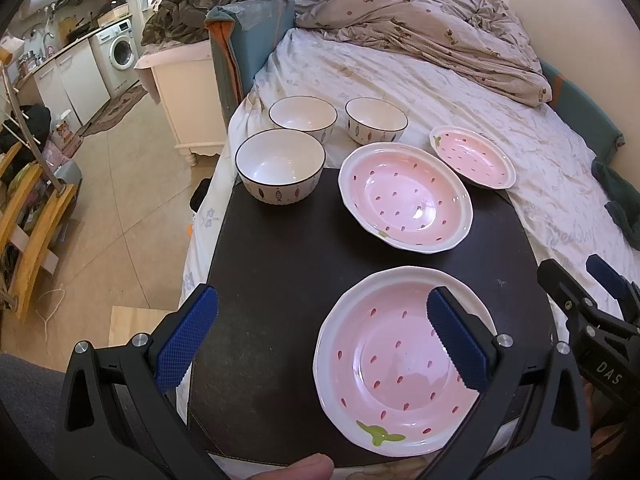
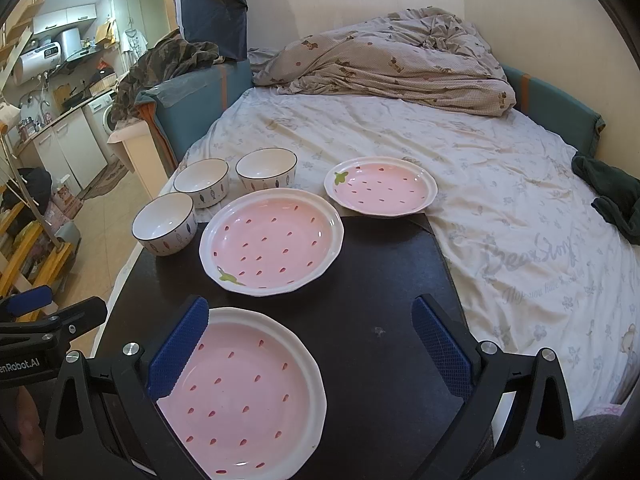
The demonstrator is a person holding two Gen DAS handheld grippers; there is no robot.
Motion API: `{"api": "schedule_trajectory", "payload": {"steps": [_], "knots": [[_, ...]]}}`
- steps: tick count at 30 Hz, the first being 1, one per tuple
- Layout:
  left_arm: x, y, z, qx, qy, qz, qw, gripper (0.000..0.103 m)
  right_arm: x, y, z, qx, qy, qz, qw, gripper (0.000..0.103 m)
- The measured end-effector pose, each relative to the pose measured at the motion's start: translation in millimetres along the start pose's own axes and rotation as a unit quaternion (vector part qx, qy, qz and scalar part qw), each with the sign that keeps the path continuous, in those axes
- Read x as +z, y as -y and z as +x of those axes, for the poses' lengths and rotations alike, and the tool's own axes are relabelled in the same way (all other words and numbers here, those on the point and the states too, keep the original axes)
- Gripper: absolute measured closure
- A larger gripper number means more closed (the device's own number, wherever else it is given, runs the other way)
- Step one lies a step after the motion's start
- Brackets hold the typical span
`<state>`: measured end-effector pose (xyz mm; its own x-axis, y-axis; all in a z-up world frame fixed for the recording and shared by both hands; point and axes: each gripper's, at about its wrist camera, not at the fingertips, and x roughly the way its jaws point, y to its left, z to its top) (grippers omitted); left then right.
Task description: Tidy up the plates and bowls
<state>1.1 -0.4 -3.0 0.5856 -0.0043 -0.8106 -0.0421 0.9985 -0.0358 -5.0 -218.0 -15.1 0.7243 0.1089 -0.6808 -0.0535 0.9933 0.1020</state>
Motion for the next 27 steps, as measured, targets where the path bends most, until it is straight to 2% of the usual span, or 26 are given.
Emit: {"api": "schedule_trajectory", "payload": {"steps": [27], "knots": [[0.3,-3.0,-2.4,0.001,0.002,-0.003,1.0000,0.000,2.0,-1.6,-0.1,0.005,-0.001,0.000,1.000,0.000]]}}
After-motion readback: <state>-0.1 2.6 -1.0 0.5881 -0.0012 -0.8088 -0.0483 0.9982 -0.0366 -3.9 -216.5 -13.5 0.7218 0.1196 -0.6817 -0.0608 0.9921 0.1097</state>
